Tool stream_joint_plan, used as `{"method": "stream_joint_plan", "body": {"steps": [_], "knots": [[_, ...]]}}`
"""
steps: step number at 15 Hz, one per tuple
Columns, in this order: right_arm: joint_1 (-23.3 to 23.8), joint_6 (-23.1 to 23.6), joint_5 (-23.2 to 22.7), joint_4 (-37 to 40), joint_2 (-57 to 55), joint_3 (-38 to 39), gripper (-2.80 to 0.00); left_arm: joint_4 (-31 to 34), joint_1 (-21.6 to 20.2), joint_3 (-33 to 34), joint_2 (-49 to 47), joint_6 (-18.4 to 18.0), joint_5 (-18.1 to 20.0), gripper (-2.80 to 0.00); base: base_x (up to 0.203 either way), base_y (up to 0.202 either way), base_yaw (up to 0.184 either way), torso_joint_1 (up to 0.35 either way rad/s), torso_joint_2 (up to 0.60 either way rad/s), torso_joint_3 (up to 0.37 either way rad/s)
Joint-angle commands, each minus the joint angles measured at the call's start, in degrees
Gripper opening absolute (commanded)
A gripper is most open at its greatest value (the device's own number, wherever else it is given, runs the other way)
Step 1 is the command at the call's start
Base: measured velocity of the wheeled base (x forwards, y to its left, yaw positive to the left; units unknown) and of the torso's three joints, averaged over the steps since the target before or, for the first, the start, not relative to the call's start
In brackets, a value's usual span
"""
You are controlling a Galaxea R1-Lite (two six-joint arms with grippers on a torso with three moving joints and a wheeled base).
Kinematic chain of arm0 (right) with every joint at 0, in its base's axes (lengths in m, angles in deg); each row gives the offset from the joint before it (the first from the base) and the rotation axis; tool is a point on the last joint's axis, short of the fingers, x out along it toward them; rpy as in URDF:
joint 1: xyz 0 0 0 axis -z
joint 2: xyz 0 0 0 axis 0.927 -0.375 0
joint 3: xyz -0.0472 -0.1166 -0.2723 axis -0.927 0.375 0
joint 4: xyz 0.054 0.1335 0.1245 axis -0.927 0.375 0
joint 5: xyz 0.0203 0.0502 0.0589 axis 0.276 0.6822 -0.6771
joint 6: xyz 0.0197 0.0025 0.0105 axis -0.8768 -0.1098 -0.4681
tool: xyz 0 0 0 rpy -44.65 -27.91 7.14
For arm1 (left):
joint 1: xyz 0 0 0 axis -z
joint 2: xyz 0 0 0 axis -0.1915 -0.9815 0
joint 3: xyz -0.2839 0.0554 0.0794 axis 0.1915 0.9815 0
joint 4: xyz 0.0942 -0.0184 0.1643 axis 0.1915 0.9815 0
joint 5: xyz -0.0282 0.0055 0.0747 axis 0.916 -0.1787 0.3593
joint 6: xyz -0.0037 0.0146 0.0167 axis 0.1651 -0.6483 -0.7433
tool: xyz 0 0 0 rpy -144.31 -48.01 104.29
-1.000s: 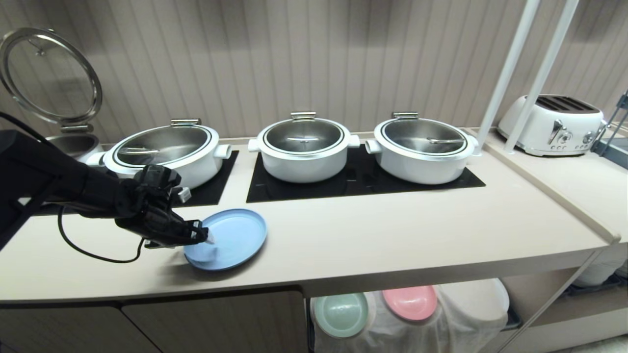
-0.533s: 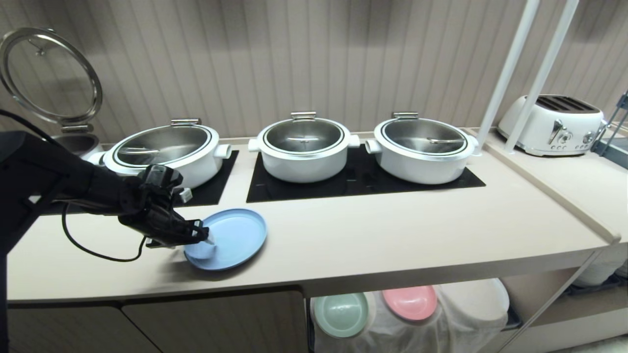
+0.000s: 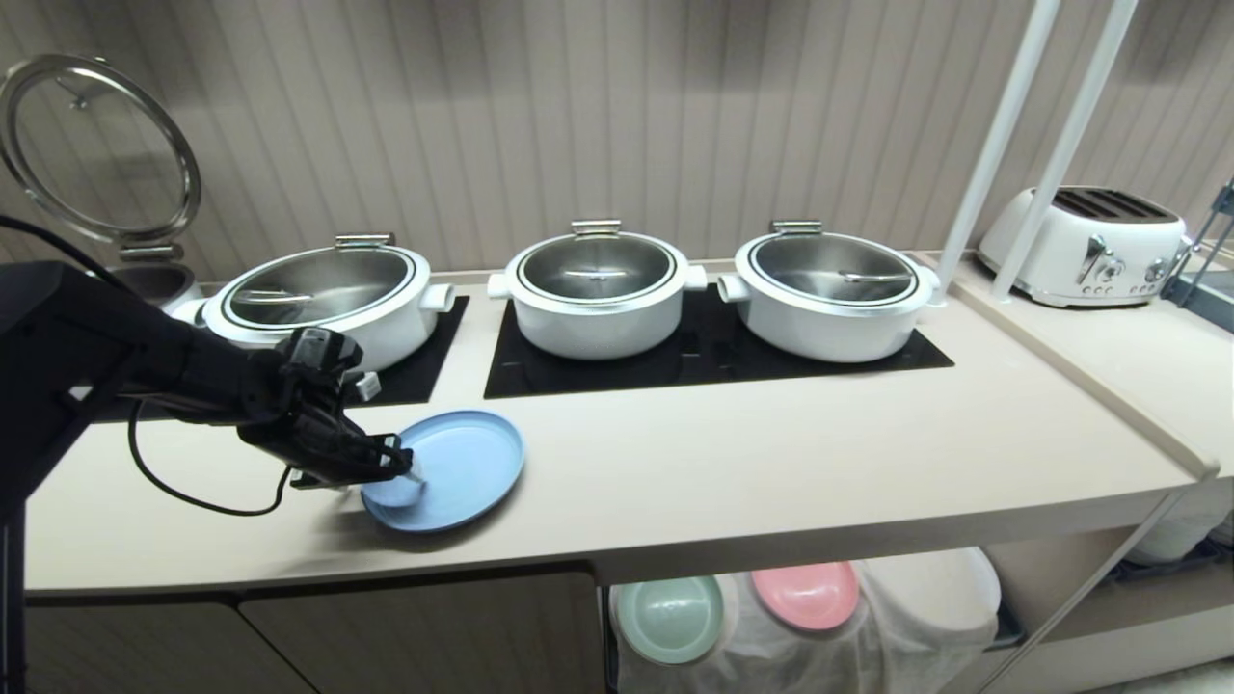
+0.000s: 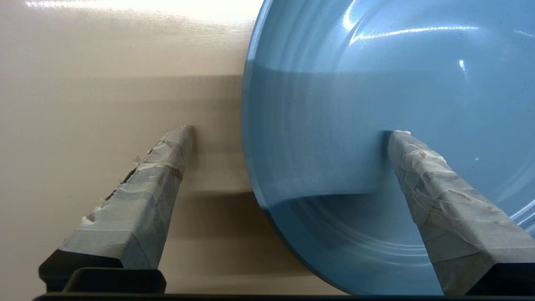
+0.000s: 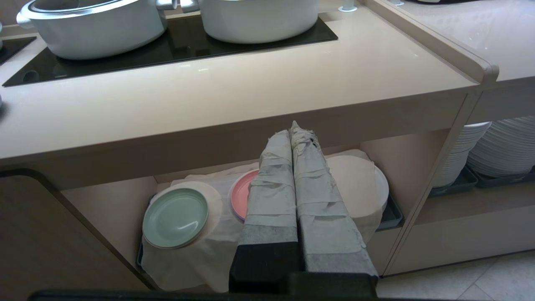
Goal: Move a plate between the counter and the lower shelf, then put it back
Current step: Pick up the plate
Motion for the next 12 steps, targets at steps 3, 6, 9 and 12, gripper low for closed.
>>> {"method": "stream_joint_plan", "body": {"steps": [3,6,9,12], "knots": [[0.01,-0.03,0.01,-0.03,0.0,0.0,-2.8,0.01,-0.12,0.28,-0.42,0.03,-0.03,0.0,0.0,0.0,0.0,0.0,0.0,0.0],[0.01,-0.03,0.01,-0.03,0.0,0.0,-2.8,-0.25,-0.21,0.29,-0.67,0.03,0.1,-2.8,0.0,0.0,0.0,0.0,0.0,0.0],[0.01,-0.03,0.01,-0.03,0.0,0.0,-2.8,-0.16,-0.21,0.2,-0.81,0.12,-0.03,-2.8,0.0,0.0,0.0,0.0,0.0,0.0],[-0.04,-0.03,0.01,-0.03,0.0,0.0,-2.8,-0.16,-0.64,0.24,-0.86,0.12,-0.03,-2.8,0.0,0.0,0.0,0.0,0.0,0.0]]}}
